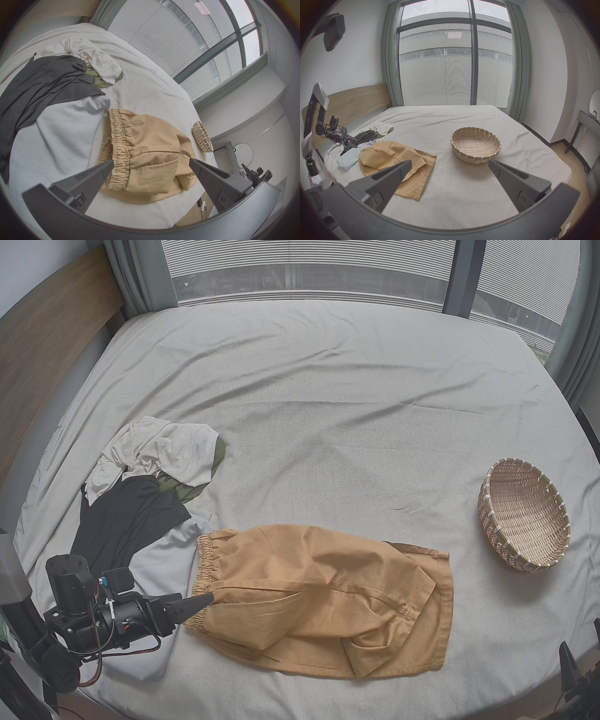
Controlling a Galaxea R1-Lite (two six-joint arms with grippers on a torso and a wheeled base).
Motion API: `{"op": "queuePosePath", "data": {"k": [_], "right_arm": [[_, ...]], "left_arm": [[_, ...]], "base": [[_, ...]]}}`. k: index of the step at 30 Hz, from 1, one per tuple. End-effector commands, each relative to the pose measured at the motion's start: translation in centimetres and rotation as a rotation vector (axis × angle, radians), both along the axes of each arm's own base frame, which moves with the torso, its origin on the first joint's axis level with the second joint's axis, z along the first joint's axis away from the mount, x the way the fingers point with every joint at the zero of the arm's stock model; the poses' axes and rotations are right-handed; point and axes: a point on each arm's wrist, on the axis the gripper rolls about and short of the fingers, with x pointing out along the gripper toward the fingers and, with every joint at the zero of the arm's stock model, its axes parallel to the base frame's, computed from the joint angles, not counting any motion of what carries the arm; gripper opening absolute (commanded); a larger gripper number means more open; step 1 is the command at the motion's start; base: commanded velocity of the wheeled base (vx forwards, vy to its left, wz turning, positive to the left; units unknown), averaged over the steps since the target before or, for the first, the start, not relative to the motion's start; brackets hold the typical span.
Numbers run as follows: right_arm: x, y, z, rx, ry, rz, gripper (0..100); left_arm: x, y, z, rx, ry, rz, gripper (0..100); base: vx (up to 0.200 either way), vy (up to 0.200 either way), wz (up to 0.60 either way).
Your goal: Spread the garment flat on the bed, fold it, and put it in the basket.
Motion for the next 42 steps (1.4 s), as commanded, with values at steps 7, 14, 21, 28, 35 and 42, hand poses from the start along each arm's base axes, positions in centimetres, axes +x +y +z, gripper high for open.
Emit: {"op": "queuePosePath", "data": {"k": [7, 14, 21, 28, 35, 42], "right_arm": [[0.0, 0.0, -0.5, -0.009, 0.003, 0.01, 100], [-1.0, 0.0, 9.9, -0.036, -0.245, 0.045, 100], [4.4, 0.6, 12.1, 0.226, 0.04, 0.298, 100], [9.5, 2.6, 11.8, 0.296, 0.231, 0.452, 100], [11.2, 3.1, 11.4, 0.314, 0.285, 0.441, 100], [12.5, 3.5, 11.0, 0.323, 0.337, 0.429, 100]], "left_arm": [[1.3, -0.3, -3.6, 0.037, 0.082, -0.014, 100], [2.3, -0.5, -3.2, 0.019, 0.044, -0.013, 100], [2.9, -1.1, -2.9, -0.007, 0.028, -0.034, 100], [3.2, -1.6, -2.3, -0.045, 0.022, -0.039, 100], [2.3, -2.6, -0.2, -0.136, 0.011, -0.059, 100], [1.9, -3.2, 0.0, -0.157, 0.023, -0.079, 100]], "base": [[0.0, 0.0, 0.0], [0.0, 0.0, 0.0], [0.0, 0.0, 0.0], [0.0, 0.0, 0.0], [0.0, 0.0, 0.0], [0.0, 0.0, 0.0]]}}
